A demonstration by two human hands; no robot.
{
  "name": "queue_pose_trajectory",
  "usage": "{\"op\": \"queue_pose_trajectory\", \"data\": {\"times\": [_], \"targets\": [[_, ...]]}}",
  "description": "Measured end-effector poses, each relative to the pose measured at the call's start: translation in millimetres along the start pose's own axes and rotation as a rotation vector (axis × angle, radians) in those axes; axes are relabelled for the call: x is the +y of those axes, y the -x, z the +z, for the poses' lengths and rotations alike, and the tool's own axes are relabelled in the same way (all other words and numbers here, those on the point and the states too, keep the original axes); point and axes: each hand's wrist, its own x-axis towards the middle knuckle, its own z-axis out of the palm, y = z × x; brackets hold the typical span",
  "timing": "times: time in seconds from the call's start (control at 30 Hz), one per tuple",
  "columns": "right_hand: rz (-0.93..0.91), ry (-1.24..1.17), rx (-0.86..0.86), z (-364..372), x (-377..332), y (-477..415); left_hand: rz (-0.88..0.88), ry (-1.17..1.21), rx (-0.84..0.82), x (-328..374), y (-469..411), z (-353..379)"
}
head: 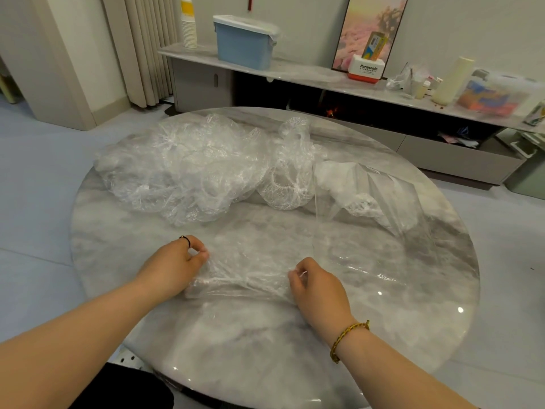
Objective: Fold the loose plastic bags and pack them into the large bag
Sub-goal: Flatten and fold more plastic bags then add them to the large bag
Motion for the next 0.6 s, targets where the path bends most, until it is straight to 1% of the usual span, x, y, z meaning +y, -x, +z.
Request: {"op": "queue_pose_trajectory", "data": {"times": [0.07,0.1,0.13,0.17,0.2,0.23,0.3,0.33,0.37,0.4,0.47,0.5,0.53,0.6], "targets": [[0.011,0.066,-0.017,2,-1,-1,-0.029,-0.184,0.036,5,5,-3],[0.009,0.099,-0.021,4,-2,-1,-0.017,-0.285,0.075,8,8,-3],[0.004,0.126,-0.019,5,-2,-1,0.029,-0.366,0.149,10,9,-2],[0.004,0.139,-0.008,6,-4,0,0.125,-0.398,0.234,12,11,0],[0.002,0.136,0.010,5,-6,1,0.289,-0.402,0.309,12,11,2],[-0.002,0.133,0.028,6,-6,1,0.481,-0.401,0.341,14,13,5],[0.017,0.189,0.015,5,-11,2,0.808,-0.475,0.365,14,15,14],[0.022,0.228,0.015,6,-12,1,0.899,-0.537,0.325,13,15,22],[-0.006,0.251,0.056,7,-13,0,0.925,-0.603,0.261,12,16,28],[-0.072,0.272,0.145,8,-15,0,0.899,-0.664,0.180,12,17,32],[-0.268,0.272,0.350,14,-16,0,0.793,-0.750,0.026,7,14,38],[-0.362,0.267,0.380,16,-18,0,0.745,-0.784,-0.051,5,12,40],[-0.422,0.275,0.359,18,-20,0,0.697,-0.808,-0.121,3,10,41],[-0.471,0.309,0.210,22,-22,-1,0.614,-0.836,-0.180,0,8,43]]}}
